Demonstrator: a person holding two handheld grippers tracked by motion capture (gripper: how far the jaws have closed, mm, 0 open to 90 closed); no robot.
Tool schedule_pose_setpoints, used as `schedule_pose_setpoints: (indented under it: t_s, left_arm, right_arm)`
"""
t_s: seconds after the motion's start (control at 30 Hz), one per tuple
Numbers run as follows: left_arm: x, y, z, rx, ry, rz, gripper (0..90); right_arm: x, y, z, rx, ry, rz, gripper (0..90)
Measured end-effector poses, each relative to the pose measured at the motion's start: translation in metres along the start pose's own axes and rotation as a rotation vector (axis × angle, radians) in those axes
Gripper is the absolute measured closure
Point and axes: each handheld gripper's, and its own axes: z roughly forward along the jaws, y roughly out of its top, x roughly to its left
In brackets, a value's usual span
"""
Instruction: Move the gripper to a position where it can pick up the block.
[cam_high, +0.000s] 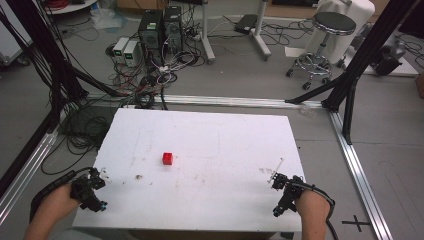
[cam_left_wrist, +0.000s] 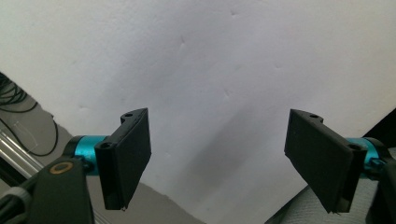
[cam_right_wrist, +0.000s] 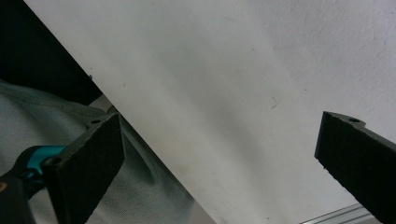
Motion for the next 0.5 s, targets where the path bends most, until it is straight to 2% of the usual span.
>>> schedule_pose_setpoints:
  t_s: [0.3,0.4,0.5]
  left_arm:
    - [-0.0017,0.0042,-0.0022,-0.006,0.009,0.001,23.1]
    - [-0.0013,0.0065,-0.0021,-0.006,-0.004,0.021,23.1]
    - [-0.0002,0.0078,-0.0023,-0.006,-0.006,0.021,23.1]
  right_arm:
    - [-0.0018,-0.0023,-0.0004,-0.004,-0.017,-0.020,0.9]
    - [-0.0004,-0.0023,-0.0008,-0.014,0.003,-0.011,0.9]
    - [-0.0003,-0.0023,-0.0008,-0.014,0.002,-0.010,0.9]
